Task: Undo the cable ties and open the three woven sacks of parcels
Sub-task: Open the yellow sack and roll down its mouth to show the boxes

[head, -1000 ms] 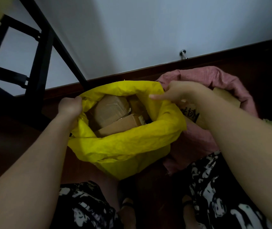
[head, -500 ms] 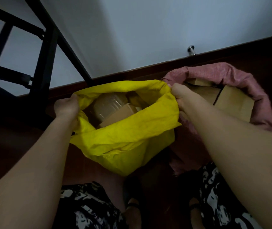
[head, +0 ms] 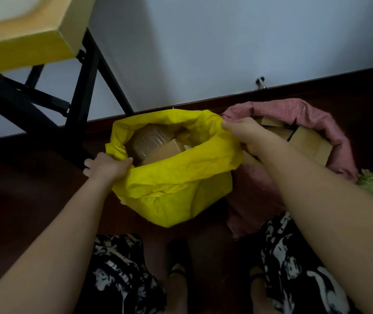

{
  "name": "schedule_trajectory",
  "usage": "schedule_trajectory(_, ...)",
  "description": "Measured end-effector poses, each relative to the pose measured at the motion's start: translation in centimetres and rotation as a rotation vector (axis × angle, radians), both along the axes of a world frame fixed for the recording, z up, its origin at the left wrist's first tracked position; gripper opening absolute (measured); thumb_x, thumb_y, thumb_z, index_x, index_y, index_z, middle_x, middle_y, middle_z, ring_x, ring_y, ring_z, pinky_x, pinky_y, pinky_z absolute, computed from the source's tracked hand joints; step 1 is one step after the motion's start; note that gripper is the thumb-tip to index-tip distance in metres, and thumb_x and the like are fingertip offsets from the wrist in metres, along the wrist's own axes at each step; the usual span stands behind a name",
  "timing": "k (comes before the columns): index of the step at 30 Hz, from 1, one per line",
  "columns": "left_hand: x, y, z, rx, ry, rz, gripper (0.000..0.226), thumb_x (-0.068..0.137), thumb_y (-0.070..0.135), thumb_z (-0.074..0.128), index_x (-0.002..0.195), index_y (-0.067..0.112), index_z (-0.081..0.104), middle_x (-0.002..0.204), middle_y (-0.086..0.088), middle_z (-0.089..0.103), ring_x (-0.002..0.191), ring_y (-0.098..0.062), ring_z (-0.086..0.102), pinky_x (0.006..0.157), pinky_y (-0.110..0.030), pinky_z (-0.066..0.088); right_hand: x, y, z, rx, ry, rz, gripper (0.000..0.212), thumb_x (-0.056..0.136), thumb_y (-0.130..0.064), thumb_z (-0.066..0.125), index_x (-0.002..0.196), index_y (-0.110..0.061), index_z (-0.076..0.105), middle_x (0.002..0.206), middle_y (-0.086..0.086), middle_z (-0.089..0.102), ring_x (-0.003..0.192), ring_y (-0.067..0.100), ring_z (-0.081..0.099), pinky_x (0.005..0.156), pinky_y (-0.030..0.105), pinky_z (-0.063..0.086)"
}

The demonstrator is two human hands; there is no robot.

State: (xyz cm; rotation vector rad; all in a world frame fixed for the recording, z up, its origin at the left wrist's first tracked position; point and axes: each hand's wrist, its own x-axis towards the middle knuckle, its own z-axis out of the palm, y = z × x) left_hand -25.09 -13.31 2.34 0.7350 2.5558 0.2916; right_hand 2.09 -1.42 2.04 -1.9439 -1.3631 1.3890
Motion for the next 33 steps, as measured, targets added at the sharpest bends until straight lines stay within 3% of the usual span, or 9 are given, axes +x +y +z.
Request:
schedule_trajectory(6, 1.8, -1.4, -1.5, 0.076, -0.125, 0.206, 0.09, 0.077, 0.047, 0.074, 0.142, 0.001, 0.03, 0.146, -0.021, 0.026, 0.129, -0.041, 0.037, 0.1, -0.05, 0.043, 0.2, -3.5, 1.7, -0.024, -0.311, 0.195, 0.081, 0.09, -0.059, 0.05, 0.141, 0.003, 0.038, 0.143, 0.022, 0.043, 0.128, 0.038, 0.046, 0.103, 0.044, 0.043)
schedule_trajectory(10, 2.7, -2.3, -2.4, 0.256, -0.316, 0.342, 0.074, 0.078, 0.027, 0.076, 0.137, 0.002, 0.04, 0.14, -0.016, 0.041, 0.124, -0.037, 0.046, 0.094, -0.046, 0.049, -0.5, -4.5, 0.9, -0.187, -0.023, 0.027, 0.075, 0.087, -0.05, 0.062, 0.144, -0.007, 0.038, 0.141, 0.016, 0.045, 0.124, 0.035, 0.05, 0.096, 0.044, 0.049)
schedule_trajectory(16, 2.3, -3.1, -2.1, 0.434, -0.825, 0.641, 0.049, 0.095, -0.001, 0.05, 0.141, 0.007, 0.037, 0.14, -0.01, 0.043, 0.128, -0.03, 0.045, 0.093, -0.043, 0.046, -0.2, -3.4, -0.5, -0.556, 0.356, -0.28, 0.055, 0.094, -0.006, 0.056, 0.145, -0.007, 0.035, 0.143, 0.007, 0.043, 0.131, 0.028, 0.044, 0.099, 0.041, 0.044)
schedule_trajectory(20, 2.3, -3.3, -1.0, 0.489, -0.924, 0.818, 0.043, 0.098, -0.001, 0.042, 0.14, 0.008, 0.039, 0.142, -0.01, 0.042, 0.129, -0.028, 0.044, 0.093, -0.047, 0.041, 0.7, -2.2, -0.4, -0.58, 0.494, -0.468, 0.03, 0.097, -0.001, 0.045, 0.127, -0.004, 0.049, 0.116, 0.006, 0.052, 0.121, 0.019, 0.049, 0.096, 0.037, 0.042)
schedule_trajectory(22, 2.1, -3.1, -0.5, 0.581, -0.969, 0.952, 0.044, 0.099, -0.003, 0.038, 0.141, 0.008, 0.039, 0.143, -0.011, 0.04, 0.129, -0.027, 0.044, 0.091, -0.045, 0.043, 0.7, -2.4, 0.3, -0.525, 0.541, -0.489, 0.016, 0.102, -0.005, 0.035, 0.102, -0.001, 0.051, 0.096, 0.008, 0.049, 0.106, 0.017, 0.05, 0.092, 0.03, 0.039)
schedule_trajectory(24, 2.1, -2.8, -0.2, 0.678, -1.031, 1.037, 0.041, 0.1, -0.001, 0.034, 0.14, 0.008, 0.041, 0.142, -0.011, 0.041, 0.127, -0.025, 0.046, 0.089, -0.043, 0.044, 0.6, -3.1, 1.4, -0.438, 0.593, -0.503, 0.031, 0.104, -0.006, 0.029, 0.08, 0.002, 0.046, 0.085, 0.009, 0.047, 0.08, 0.02, 0.049, 0.082, 0.028, 0.04)
schedule_trajectory(28, 2.0, -2.0, -0.5, 0.78, -1.09, 1.049, 0.038, 0.101, 0.012, 0.031, 0.134, 0.012, 0.051, 0.136, -0.005, 0.052, 0.116, -0.019, 0.054, 0.078, -0.034, 0.048, 0.1, -4.4, 2.8, -0.335, 1.008, -0.645, 0.035, 0.103, -0.001, 0.024, 0.076, -0.001, 0.046, 0.079, 0.013, 0.047, 0.056, 0.005, 0.056, 0.061, 0.016, 0.049)
schedule_trajectory(31, 2.3, -1.7, -0.5, 0.861, -1.109, 0.975, 0.042, 0.098, 0.022, 0.029, 0.13, 0.013, 0.054, 0.124, -0.01, 0.058, 0.092, -0.029, 0.06, 0.061, -0.046, 0.049, -0.5, -3.3, 1.6, -0.347, 1.017, -0.623, 0.043, 0.092, -0.02, 0.031, 0.114, 0.0, 0.062, 0.114, 0.021, 0.063, 0.097, 0.026, 0.065, 0.064, 0.041, 0.053)
schedule_trajectory(33, 3.0, -1.6, -0.1, 0.9, -1.129, 0.888, 0.038, 0.094, 0.026, 0.036, 0.121, 0.013, 0.06, 0.114, -0.011, 0.062, 0.088, -0.03, 0.061, 0.062, -0.043, 0.051, -0.8, -2.5, 1.1, -0.332, 1.022, -0.63, 0.045, 0.072, -0.019, 0.041, 0.109, -0.004, 0.06, 0.108, 0.019, 0.064, 0.095, 0.036, 0.062, 0.07, 0.045, 0.055)
